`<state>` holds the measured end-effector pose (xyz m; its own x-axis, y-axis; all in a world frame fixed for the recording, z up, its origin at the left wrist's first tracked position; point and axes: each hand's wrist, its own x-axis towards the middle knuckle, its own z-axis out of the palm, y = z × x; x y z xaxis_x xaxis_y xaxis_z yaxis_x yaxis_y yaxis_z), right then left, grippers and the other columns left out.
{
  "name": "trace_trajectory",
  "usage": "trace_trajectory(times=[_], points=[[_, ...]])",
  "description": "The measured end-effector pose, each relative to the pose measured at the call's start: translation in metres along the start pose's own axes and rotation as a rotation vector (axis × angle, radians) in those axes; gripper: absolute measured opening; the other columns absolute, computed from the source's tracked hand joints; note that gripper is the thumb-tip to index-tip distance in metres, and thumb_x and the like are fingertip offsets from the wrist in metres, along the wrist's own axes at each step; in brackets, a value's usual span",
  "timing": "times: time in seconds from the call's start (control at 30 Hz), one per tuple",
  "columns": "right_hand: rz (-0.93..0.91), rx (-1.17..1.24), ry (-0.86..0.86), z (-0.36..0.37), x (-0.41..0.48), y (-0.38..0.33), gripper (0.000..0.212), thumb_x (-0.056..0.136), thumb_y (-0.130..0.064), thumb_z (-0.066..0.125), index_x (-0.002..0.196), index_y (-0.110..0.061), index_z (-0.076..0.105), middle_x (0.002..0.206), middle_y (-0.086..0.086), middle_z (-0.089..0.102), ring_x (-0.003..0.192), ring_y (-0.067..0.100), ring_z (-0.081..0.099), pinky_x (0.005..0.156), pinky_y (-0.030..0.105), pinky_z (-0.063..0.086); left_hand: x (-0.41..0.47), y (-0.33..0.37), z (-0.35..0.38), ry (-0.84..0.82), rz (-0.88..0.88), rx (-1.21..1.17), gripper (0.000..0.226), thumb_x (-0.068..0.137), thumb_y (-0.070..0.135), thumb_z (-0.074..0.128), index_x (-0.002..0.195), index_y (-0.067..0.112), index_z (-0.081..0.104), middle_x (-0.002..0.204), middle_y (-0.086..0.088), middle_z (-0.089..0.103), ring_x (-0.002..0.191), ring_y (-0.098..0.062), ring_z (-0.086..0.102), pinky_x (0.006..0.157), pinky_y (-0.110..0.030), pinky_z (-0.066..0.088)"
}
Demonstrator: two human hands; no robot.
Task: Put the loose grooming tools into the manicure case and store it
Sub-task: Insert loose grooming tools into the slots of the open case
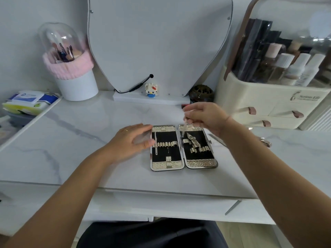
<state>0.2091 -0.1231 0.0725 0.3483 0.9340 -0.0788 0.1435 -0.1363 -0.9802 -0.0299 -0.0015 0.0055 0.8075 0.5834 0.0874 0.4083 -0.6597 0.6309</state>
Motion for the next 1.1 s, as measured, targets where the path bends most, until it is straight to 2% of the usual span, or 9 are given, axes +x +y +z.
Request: trace_trajectory(times=[0.1,0.17,0.3,0.47,0.63,0.77,0.87,0.93,1.1], points=[[0.021,-0.018,-0.037,0.038,0.020,-0.002,0.018,0.084,-0.002,0.064,0.102,0.001,0.062,0.078,0.012,0.068,0.057,0.008,0.064,0.057,0.017,0.054,-0.003,0.007,-0.003,-0.067,-0.002,0.105,0.122,0.043,0.098,0.037,0.144,0.031,0.028,0.151,0.006,0.030,0.142,-0.008,0.015,0.117,-0.037,0.012],[0.029,-0.043,-0.066,0.055,0.031,-0.001,0.018,0.083,-0.001,0.064,0.101,0.001,0.061,0.076,0.012,0.067,0.055,0.009,0.063,0.057,0.018,0.056,-0.004,0.011,-0.005,-0.101,-0.006,0.152,0.129,0.037,0.097,0.042,0.146,0.031,0.022,0.153,0.003,0.026,0.142,-0.008,0.011,0.116,-0.030,0.008],[0.068,-0.099,-0.066,0.070,0.043,0.003,0.019,0.080,-0.002,0.068,0.098,0.001,0.060,0.070,0.013,0.067,0.050,0.011,0.063,0.052,0.019,0.055,-0.007,0.015,-0.007,-0.111,-0.015,0.161,0.122,0.042,0.083,0.052,0.147,0.031,0.019,0.154,0.002,0.022,0.141,-0.004,0.007,0.109,-0.020,0.003],[0.058,-0.107,-0.084,0.074,0.048,0.005,0.018,0.080,-0.002,0.069,0.096,0.002,0.061,0.069,0.015,0.067,0.052,0.013,0.064,0.052,0.020,0.056,-0.007,0.016,-0.007,-0.114,0.003,0.157,0.122,0.043,0.082,0.052,0.147,0.029,0.018,0.155,0.003,0.021,0.141,-0.003,0.006,0.107,-0.017,0.001],[-0.048,-0.294,-0.126,0.077,0.049,0.010,0.009,0.079,-0.004,0.070,0.086,-0.004,0.064,0.071,0.013,0.067,0.057,0.014,0.063,0.055,0.021,0.055,-0.006,0.013,-0.006,-0.124,0.005,0.157,0.120,0.046,0.082,0.054,0.148,0.032,0.015,0.155,0.004,0.022,0.140,-0.001,0.005,0.110,-0.019,0.000],[-0.170,-0.618,-0.113,0.072,0.049,0.011,0.012,0.083,-0.021,0.067,0.091,-0.013,0.071,0.079,0.005,0.069,0.059,0.011,0.058,0.054,0.020,0.050,-0.005,0.011,-0.005,-0.127,0.000,0.162,0.120,0.046,0.083,0.055,0.147,0.033,0.015,0.155,0.005,0.022,0.141,-0.001,0.003,0.111,-0.021,-0.001],[-0.249,-0.741,-0.178,0.065,0.045,0.009,0.016,0.087,-0.023,0.061,0.098,-0.019,0.073,0.077,-0.013,0.064,0.062,-0.006,0.055,0.060,0.006,0.038,-0.006,0.013,-0.005,-0.125,-0.005,0.159,0.121,0.046,0.082,0.055,0.148,0.031,0.015,0.155,0.005,0.021,0.141,0.000,0.003,0.109,-0.019,-0.002],[-0.273,-0.758,-0.225,0.061,0.042,0.011,0.019,0.089,-0.021,0.059,0.104,-0.020,0.071,0.083,-0.017,0.061,0.070,-0.011,0.054,0.064,-0.001,0.036,-0.006,0.014,-0.006,-0.125,-0.010,0.148,0.121,0.046,0.081,0.055,0.148,0.031,0.014,0.155,0.005,0.020,0.140,0.001,0.002,0.109,-0.018,-0.002],[-0.329,-0.819,-0.311,0.056,0.039,0.018,0.023,0.091,-0.020,0.056,0.110,-0.022,0.069,0.085,-0.019,0.051,0.086,0.001,0.050,0.076,0.007,0.034,-0.008,0.017,-0.006,-0.135,-0.010,0.160,0.117,0.052,0.074,0.065,0.147,0.028,0.015,0.155,0.008,0.019,0.134,0.008,0.002,0.106,-0.015,-0.003]])
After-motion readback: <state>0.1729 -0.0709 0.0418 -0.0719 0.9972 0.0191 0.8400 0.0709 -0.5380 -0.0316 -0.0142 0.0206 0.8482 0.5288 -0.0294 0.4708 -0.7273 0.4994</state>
